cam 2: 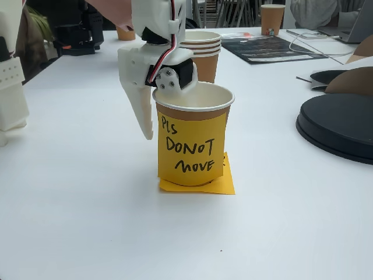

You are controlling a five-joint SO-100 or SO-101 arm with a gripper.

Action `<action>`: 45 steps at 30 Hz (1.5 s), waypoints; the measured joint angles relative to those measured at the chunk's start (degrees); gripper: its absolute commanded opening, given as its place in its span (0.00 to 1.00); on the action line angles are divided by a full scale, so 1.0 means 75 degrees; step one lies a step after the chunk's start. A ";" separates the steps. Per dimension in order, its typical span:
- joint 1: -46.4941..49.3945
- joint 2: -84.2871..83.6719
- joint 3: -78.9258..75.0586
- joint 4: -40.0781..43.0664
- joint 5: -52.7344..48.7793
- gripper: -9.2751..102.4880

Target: Pickup cup and make a pile of cup.

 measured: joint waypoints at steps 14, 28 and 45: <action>0.0000 -0.0223 -0.0621 0.0000 0.0000 0.08; -0.0012 -0.0223 -0.0621 0.0000 0.0047 0.02; -0.0551 0.1922 -0.0621 0.0000 0.0012 0.02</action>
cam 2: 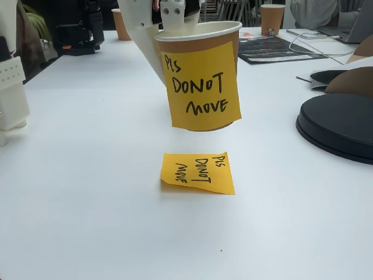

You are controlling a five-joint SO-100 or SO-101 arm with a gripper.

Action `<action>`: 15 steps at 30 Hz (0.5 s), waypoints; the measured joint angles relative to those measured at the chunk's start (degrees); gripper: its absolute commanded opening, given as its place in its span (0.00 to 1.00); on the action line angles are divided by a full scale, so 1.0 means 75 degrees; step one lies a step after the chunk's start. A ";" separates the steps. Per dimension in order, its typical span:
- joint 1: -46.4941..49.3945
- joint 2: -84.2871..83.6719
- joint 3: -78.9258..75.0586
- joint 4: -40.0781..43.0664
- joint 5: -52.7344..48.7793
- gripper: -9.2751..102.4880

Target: Pickup cup and make a pile of cup.

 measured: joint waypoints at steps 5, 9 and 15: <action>-0.0410 0.0762 0.0000 0.0047 0.0000 0.02; -0.0762 0.1242 0.0000 0.0105 0.0000 0.02; -0.1277 0.1887 0.0000 0.0105 0.0000 0.02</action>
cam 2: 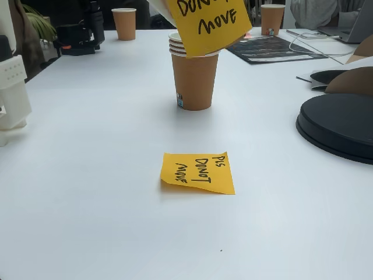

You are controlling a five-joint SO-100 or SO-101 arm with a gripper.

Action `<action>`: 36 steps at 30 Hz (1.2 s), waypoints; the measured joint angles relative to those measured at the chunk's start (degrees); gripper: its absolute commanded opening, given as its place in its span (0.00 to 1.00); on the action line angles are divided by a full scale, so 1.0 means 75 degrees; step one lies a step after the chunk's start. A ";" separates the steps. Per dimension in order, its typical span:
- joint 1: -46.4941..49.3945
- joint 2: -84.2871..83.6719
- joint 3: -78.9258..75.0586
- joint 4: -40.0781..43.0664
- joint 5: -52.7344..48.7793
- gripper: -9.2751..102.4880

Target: Pickup cup and make a pile of cup.

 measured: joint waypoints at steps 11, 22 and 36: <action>-0.1441 0.0949 0.0000 0.0000 0.0000 0.02; -0.2719 0.1219 0.0000 0.0000 0.0000 0.02; -0.3668 0.1219 0.0000 0.0000 0.0000 0.02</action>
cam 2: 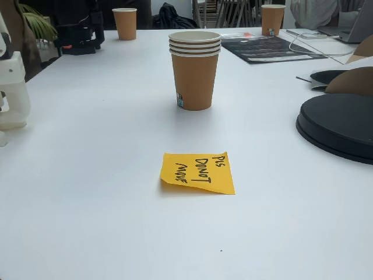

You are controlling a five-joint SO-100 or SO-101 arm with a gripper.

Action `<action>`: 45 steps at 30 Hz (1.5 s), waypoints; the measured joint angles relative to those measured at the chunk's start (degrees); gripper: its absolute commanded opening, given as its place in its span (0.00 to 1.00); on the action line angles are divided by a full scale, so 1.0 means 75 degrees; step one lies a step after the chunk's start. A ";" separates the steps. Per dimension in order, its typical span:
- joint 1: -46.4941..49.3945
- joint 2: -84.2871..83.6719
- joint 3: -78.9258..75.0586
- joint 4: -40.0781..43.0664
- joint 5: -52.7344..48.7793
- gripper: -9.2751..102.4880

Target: Pickup cup and make a pile of cup.

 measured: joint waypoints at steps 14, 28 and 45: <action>-0.0270 -0.0070 0.0000 0.0000 0.0000 0.02; -0.0281 -0.0773 0.0000 0.0000 0.0000 0.02; -0.0281 -0.1313 0.0000 0.0926 0.0000 0.02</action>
